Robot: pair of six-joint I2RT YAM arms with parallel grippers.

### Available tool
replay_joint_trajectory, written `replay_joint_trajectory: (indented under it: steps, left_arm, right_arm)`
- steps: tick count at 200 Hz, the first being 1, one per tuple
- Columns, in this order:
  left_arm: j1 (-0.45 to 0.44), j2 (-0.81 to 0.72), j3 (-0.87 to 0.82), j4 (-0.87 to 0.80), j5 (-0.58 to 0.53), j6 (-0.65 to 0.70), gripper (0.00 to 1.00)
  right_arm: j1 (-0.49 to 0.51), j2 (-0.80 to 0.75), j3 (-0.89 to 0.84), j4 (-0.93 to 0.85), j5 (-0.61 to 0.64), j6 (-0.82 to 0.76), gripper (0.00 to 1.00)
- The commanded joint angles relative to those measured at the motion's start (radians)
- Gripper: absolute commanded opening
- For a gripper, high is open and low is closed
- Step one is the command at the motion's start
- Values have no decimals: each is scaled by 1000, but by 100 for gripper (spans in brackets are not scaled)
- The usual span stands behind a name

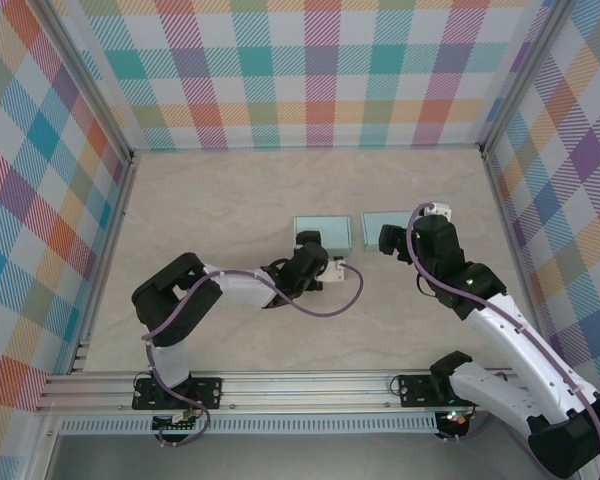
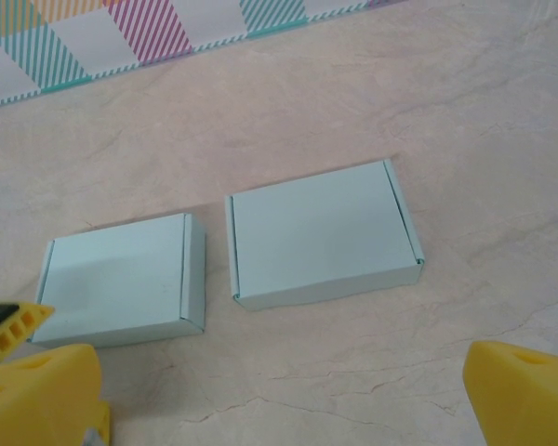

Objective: Fold the paper box

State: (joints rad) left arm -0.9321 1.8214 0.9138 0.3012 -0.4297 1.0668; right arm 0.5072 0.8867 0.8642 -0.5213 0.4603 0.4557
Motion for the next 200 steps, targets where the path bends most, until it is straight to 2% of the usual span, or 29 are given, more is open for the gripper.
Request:
replay_joint_trajectory:
  steps: [1,30,58,85,113,147,200]
  left_arm:
    - [-57,-116,-22,-113,-24,-120,100]
    - [-79,-318,-74,-126,-61,-328,100]
    - [-58,-516,-142,-115,-213,-541,100]
    - [41,-697,-201,-188,-252,-802,100]
    - [162,-809,-258,-248,-321,-963,100]
    - [292,-888,-337,-260,-345,-1069,100]
    - [439,-911,-466,-115,-394,-1113,100]
  right_arm:
    - [2,-23,-11,20,30,-26,100]
    - [2,-42,-38,40,69,-58,100]
    - [1,-69,-104,92,132,-84,100]
    - [-1,-90,-200,218,164,-139,100]
    - [-5,-78,-309,421,167,-254,100]
    - [-34,-39,-363,540,169,-333,100]
    - [-94,43,-436,693,164,-432,100]
